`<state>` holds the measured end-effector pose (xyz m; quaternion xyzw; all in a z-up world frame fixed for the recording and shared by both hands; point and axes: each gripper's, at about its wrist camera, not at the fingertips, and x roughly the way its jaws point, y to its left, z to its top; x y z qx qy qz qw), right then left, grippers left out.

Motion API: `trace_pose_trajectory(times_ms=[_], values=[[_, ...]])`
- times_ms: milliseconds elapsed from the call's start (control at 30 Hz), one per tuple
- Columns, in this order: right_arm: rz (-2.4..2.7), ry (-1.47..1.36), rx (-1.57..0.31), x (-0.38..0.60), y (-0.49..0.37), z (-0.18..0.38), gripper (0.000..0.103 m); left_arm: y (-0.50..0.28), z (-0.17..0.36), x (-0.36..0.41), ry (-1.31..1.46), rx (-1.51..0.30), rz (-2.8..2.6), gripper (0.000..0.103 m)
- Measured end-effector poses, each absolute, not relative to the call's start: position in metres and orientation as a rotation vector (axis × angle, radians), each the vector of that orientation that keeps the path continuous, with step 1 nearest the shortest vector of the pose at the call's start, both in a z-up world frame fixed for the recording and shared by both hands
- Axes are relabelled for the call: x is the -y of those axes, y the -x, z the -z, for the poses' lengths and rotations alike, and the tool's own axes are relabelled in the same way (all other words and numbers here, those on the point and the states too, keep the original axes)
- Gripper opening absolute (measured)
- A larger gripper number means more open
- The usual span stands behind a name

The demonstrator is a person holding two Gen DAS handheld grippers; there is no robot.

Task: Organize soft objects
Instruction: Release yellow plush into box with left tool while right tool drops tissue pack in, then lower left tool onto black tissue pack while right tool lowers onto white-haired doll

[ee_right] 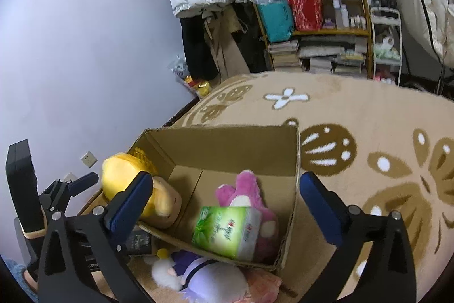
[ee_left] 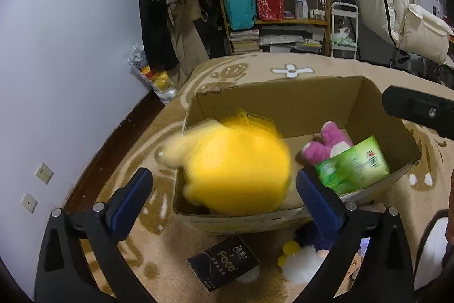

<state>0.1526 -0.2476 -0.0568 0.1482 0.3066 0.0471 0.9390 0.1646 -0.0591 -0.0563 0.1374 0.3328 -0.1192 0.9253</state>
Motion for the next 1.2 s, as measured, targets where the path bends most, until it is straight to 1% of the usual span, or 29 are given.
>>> trace_pose_trajectory(times_ms=[100, 367, 733, 1000, 1200], values=[[-0.102, -0.32, -0.65, 0.247, -0.153, 0.056, 0.103, -0.161, 0.051, 0.055, -0.264, -0.68, 0.26, 0.101], [-0.086, -0.318, -0.63, 0.245, -0.131, 0.044, 0.103, -0.142, 0.039, 0.042, -0.301, -0.684, 0.204, 0.101], [-0.046, -0.332, -0.652, 0.244, -0.1, 0.036, 0.103, -0.116, 0.027, 0.009, -0.239, -0.725, 0.156, 0.101], [-0.031, -0.363, -0.673, 0.238, -0.074, 0.036, 0.103, -0.103, 0.028, 0.001, -0.21, -0.764, 0.145, 0.101], [-0.029, -0.376, -0.698, 0.233, -0.068, 0.042, 0.103, -0.101, 0.038, 0.001, -0.213, -0.815, 0.146, 0.101]])
